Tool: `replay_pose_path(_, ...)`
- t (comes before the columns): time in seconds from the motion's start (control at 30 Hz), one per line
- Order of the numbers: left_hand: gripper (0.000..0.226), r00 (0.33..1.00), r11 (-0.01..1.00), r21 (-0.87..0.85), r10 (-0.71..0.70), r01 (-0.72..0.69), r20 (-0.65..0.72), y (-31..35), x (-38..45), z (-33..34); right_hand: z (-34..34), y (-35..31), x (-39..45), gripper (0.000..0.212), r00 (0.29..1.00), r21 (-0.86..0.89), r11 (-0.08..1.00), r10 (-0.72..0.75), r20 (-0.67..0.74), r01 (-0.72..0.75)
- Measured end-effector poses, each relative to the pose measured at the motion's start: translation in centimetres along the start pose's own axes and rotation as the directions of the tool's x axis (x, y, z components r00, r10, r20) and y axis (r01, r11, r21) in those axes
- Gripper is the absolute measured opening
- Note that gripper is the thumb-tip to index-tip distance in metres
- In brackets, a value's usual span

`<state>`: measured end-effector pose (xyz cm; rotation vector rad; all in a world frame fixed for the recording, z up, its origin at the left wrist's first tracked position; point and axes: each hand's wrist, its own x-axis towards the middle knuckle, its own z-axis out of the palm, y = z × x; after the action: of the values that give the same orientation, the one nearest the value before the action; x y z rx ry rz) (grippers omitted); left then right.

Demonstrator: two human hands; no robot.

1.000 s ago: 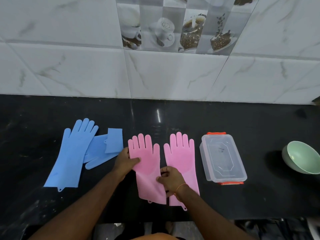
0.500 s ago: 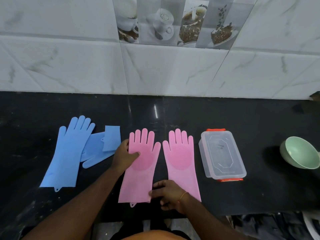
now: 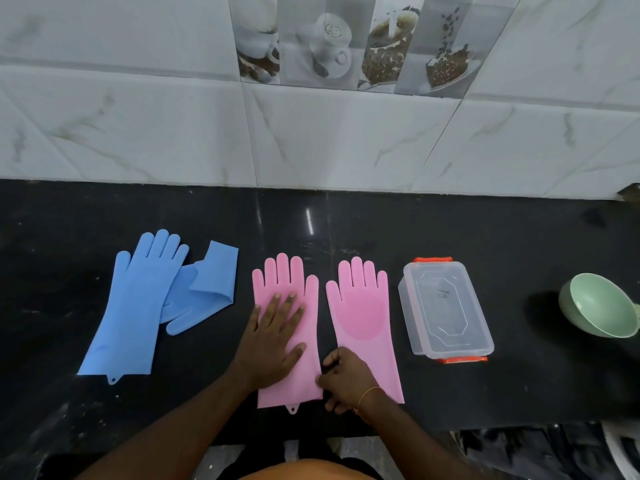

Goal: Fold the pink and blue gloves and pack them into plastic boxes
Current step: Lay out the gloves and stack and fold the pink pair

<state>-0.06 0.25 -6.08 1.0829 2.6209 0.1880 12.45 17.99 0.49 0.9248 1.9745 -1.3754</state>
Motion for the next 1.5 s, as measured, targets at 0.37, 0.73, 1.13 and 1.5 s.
replay_pose_path(0.37, 0.080, 0.997, 0.997, 0.018, 0.069, -0.069, -0.020, -1.0, -0.4, 0.6, 0.3, 0.3, 0.1, 0.025, 1.000, -0.063, 0.998, -0.019, 0.016, 0.020)
replay_pose_path(0.73, 0.078, 0.996, 0.995, 0.032, 0.091, -0.091, -0.018, -1.4, -0.4, 0.6, 0.5, 0.2, 0.3, 0.025, 0.999, -0.106, 0.994, -0.005, 0.046, 0.010)
replay_pose_path(1.13, 0.078, 0.995, 0.995, 0.018, 0.095, -0.095, 0.010, -1.6, -0.5, 0.2, 0.6, -0.2, 0.1, 0.026, 0.997, -0.107, 0.994, -0.005, 0.083, 0.014)
replay_pose_path(1.5, 0.076, 0.997, 0.995, -0.065, 0.072, -0.071, 0.018, -1.1, -0.5, -0.6, 0.1, 0.3, -1.3, 0.025, 0.950, -0.392, 0.886, -0.301, -0.081, 0.248)
